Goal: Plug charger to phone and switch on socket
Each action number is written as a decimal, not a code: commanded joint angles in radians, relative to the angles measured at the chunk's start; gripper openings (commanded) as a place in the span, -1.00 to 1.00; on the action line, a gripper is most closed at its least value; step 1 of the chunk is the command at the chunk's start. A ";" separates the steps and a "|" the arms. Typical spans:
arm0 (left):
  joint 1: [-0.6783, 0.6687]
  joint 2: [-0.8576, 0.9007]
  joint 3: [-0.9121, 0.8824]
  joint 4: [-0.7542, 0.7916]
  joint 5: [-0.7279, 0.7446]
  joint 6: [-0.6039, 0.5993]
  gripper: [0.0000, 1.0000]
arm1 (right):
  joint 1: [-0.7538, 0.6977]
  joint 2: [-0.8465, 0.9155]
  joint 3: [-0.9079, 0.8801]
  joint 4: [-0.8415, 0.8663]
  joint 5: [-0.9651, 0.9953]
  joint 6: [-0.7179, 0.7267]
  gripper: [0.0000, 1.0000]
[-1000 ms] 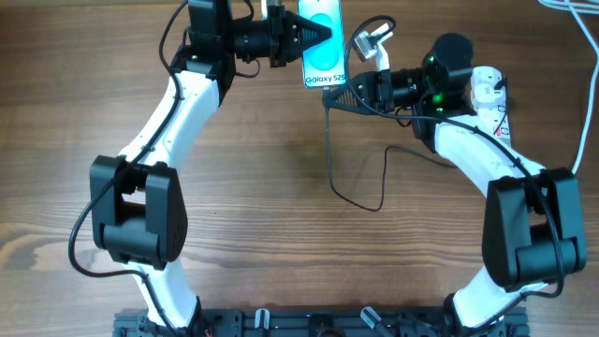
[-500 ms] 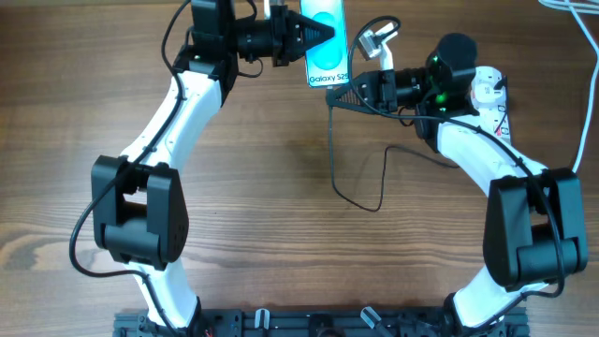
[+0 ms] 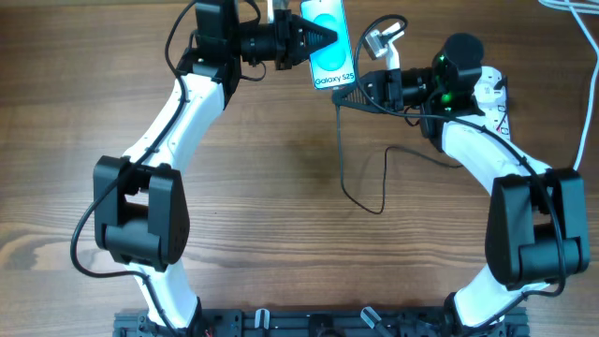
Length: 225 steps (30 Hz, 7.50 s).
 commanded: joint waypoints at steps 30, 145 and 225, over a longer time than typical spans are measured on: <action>-0.029 0.010 -0.078 -0.053 0.276 0.190 -0.92 | -0.042 0.008 0.068 -0.369 0.233 -0.344 0.40; 0.246 -0.438 -0.037 -0.936 -0.698 0.787 1.00 | -0.500 -0.444 0.390 -1.624 1.083 -0.878 -0.91; 0.246 -0.438 -0.037 -0.936 -0.698 0.787 0.99 | -0.518 0.325 0.316 -1.368 1.212 -0.908 -0.91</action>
